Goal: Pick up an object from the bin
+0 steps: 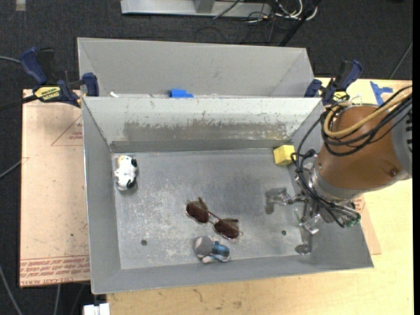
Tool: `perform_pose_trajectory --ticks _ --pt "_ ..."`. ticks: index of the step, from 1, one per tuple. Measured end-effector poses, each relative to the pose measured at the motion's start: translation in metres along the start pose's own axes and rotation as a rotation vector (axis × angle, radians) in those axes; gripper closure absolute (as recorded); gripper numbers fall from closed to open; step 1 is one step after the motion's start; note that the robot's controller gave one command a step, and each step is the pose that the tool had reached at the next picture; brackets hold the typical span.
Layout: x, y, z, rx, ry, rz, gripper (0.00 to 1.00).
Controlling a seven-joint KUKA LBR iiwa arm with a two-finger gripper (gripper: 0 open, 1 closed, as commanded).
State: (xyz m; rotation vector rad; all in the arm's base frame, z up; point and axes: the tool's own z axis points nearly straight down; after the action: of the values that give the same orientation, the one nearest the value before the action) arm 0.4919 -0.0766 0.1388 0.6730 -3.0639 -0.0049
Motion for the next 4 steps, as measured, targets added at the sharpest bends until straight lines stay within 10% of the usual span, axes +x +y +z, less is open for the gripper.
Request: perform_pose_trajectory --ticks 3,4 --pt "-0.053 0.059 0.047 0.006 -0.01 -0.367 0.0" --pt "-0.063 0.092 0.064 0.004 -0.002 -0.331 0.0"
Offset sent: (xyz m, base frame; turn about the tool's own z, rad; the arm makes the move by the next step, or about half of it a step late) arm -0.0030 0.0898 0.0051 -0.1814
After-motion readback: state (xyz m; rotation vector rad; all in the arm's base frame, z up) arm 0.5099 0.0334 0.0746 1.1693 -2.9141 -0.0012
